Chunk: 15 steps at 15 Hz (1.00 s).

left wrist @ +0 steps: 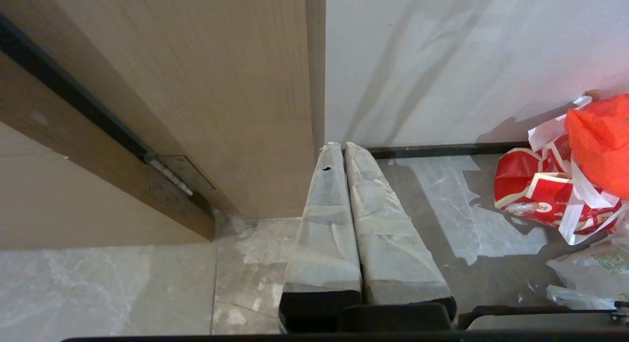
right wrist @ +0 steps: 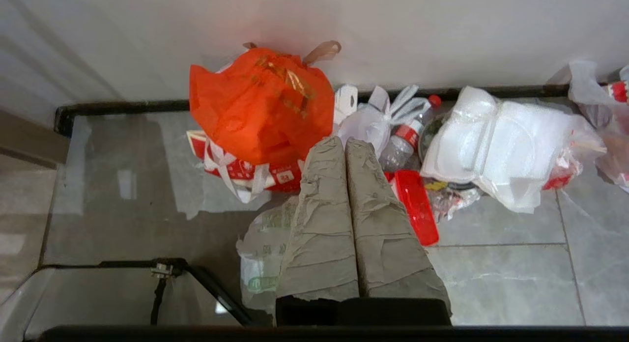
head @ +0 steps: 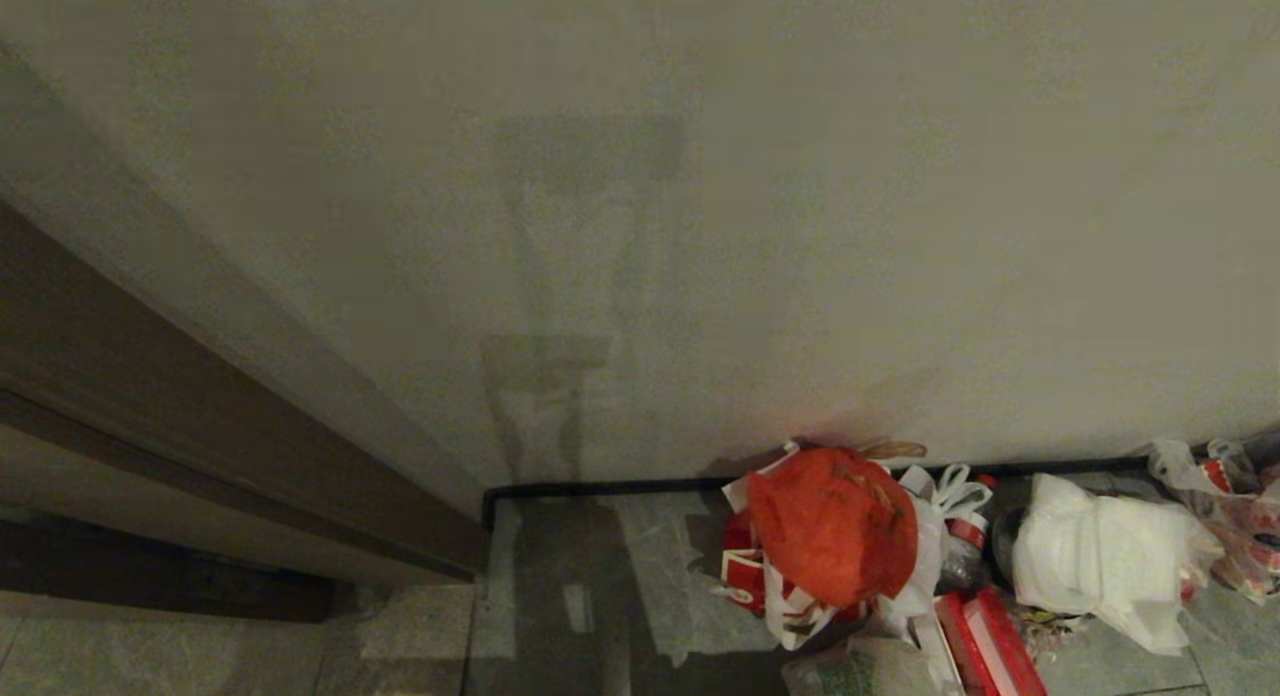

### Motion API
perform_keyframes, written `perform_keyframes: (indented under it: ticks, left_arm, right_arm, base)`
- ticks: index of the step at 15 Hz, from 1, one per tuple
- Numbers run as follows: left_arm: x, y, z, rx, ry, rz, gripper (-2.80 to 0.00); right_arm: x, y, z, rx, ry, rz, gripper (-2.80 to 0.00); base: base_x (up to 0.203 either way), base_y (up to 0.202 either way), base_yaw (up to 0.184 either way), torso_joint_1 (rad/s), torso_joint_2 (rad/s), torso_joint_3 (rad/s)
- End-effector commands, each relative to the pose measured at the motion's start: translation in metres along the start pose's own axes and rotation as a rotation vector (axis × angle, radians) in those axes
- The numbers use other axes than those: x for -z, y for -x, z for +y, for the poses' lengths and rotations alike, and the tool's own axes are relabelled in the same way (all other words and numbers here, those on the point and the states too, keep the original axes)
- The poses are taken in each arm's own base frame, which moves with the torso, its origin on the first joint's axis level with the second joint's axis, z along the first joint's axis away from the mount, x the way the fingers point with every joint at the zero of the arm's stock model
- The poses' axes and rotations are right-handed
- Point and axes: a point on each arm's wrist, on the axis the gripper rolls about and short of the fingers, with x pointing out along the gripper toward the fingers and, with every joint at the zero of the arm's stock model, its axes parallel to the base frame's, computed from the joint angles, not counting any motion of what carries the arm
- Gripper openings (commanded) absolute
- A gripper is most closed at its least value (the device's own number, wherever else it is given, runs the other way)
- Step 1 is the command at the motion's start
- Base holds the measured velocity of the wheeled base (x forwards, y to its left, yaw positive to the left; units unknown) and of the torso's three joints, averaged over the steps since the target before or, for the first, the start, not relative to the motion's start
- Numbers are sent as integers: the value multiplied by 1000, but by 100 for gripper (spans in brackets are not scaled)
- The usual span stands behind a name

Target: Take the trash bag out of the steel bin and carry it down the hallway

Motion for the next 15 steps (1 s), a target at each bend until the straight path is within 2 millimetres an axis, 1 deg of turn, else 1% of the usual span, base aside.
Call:
perform_keyframes:
  ticks: [1,11,15]
  left_arm:
    - [0,0,0,-1,0,0,-280]
    - [0,0,0,-1,0,0,-280]
    - [0,0,0,-1,0,2,-280]
  right_arm:
    - [1,1,0,-1,1,-14,-280]
    - [1,1,0,-4,1,-19,-280]
    - [1,1,0,-4,1,-19,-280]
  base:
    - [0,0,0,0,0,0]
    - [0,0,0,0,0,0]
    - [0,0,0,2,2,143]
